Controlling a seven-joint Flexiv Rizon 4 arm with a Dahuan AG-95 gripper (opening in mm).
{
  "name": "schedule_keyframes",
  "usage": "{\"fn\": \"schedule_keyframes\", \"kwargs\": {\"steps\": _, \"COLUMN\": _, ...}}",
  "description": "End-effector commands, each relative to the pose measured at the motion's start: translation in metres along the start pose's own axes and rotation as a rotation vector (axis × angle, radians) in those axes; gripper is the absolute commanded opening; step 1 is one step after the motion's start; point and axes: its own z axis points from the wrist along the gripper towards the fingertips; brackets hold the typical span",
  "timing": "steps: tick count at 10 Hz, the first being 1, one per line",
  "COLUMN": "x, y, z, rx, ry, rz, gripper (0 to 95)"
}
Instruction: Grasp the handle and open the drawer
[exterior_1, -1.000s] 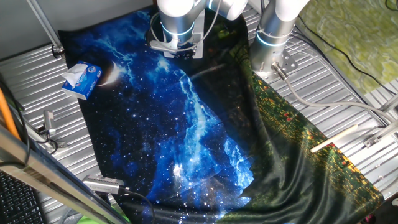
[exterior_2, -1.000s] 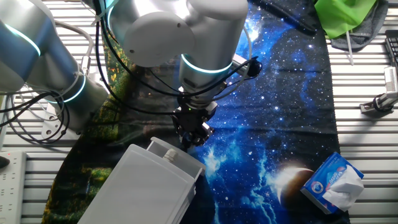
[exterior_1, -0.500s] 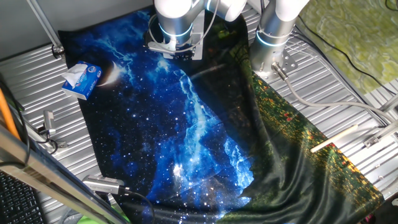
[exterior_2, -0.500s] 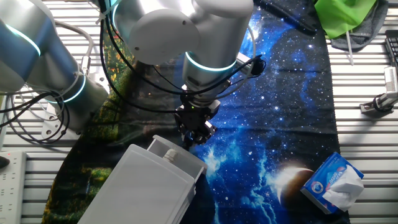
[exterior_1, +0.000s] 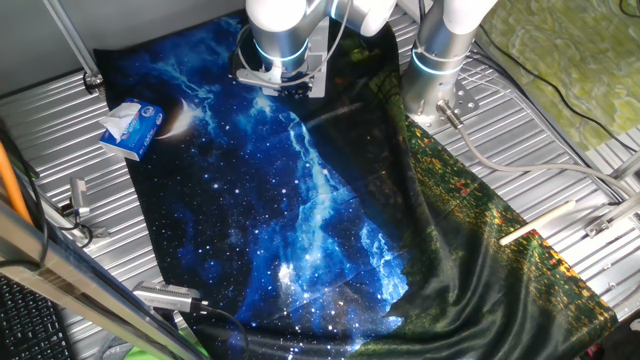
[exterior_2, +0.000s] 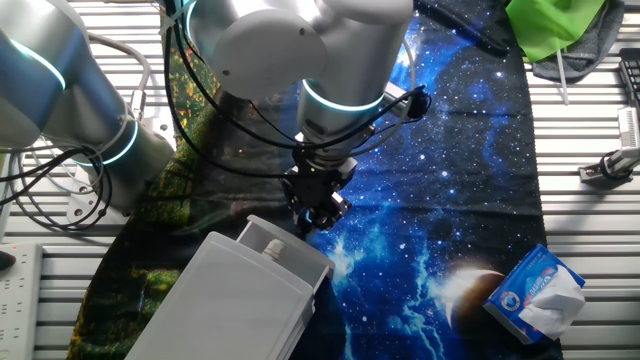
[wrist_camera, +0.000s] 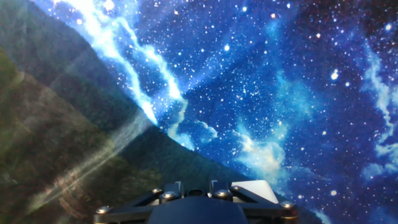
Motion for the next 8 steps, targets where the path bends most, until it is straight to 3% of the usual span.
{"fn": "schedule_keyframes", "kwargs": {"steps": 1, "x": -0.0011, "y": 0.0008, "z": -0.0019, "rx": 0.001, "ry": 0.002, "rz": 0.006, "gripper": 0.0}}
{"fn": "schedule_keyframes", "kwargs": {"steps": 8, "x": -0.0089, "y": 0.0024, "z": -0.0055, "rx": 0.005, "ry": 0.002, "rz": 0.016, "gripper": 0.0}}
